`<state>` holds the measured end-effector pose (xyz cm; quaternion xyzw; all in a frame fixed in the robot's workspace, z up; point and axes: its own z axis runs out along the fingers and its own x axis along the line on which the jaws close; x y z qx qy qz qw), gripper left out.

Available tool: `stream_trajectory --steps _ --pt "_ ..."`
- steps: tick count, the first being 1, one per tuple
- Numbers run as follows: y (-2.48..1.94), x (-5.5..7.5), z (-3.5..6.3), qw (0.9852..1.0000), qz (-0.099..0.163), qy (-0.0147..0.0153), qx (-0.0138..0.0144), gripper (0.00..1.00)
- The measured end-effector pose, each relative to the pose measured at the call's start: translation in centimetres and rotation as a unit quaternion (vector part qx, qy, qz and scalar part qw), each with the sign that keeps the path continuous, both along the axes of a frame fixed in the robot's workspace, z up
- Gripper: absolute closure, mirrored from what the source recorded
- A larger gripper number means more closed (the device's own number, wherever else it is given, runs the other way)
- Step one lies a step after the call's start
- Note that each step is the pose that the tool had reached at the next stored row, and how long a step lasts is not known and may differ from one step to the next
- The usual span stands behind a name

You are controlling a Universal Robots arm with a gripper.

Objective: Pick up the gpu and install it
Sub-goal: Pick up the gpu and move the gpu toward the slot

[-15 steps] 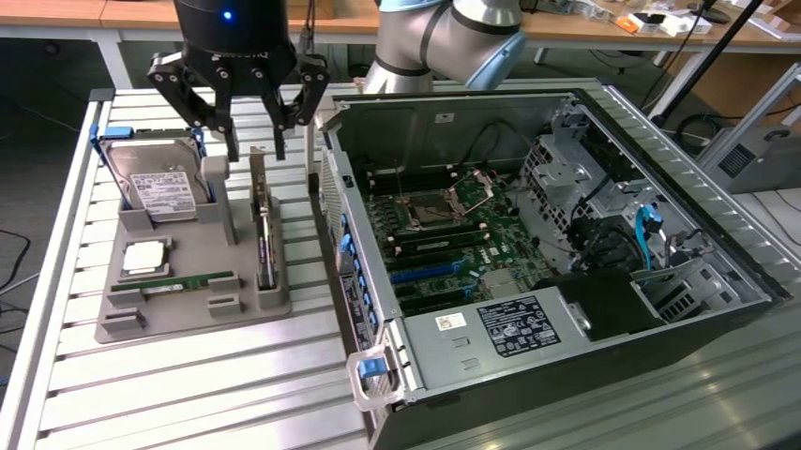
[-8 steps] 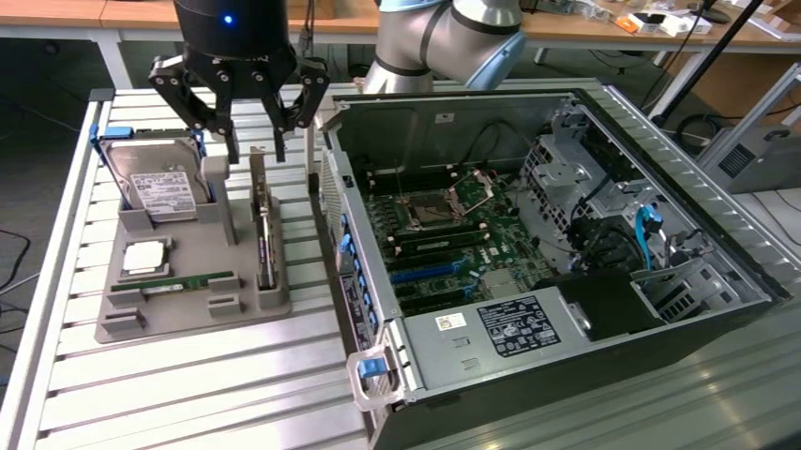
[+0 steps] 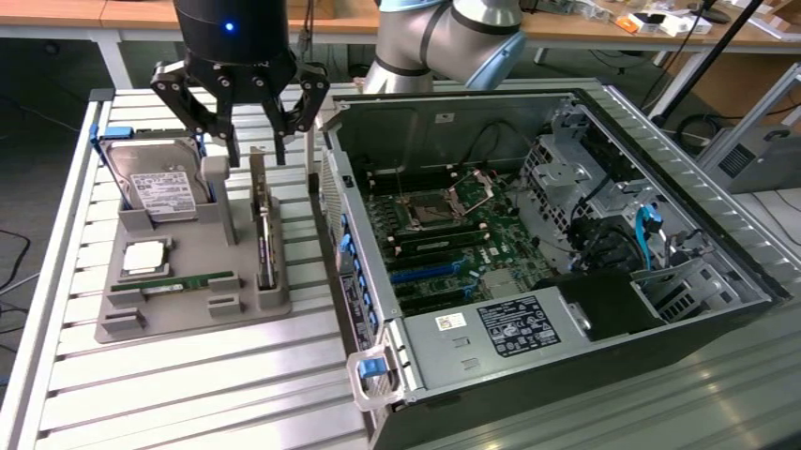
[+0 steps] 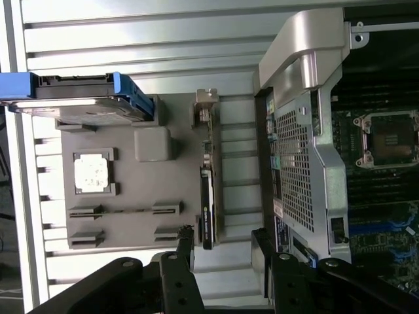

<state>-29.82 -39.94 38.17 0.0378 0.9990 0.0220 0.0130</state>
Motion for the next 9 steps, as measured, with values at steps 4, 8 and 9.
stream_trajectory --steps 4,8,9 --pt "0.0 0.0 -0.2 1.0 0.0 0.0 0.0008 0.52" --pt "-0.03 0.0 -0.67 1.0 0.0 0.0 0.0044 0.52" --pt "-0.04 0.0 -0.74 1.0 0.0 0.0 0.005 0.52"
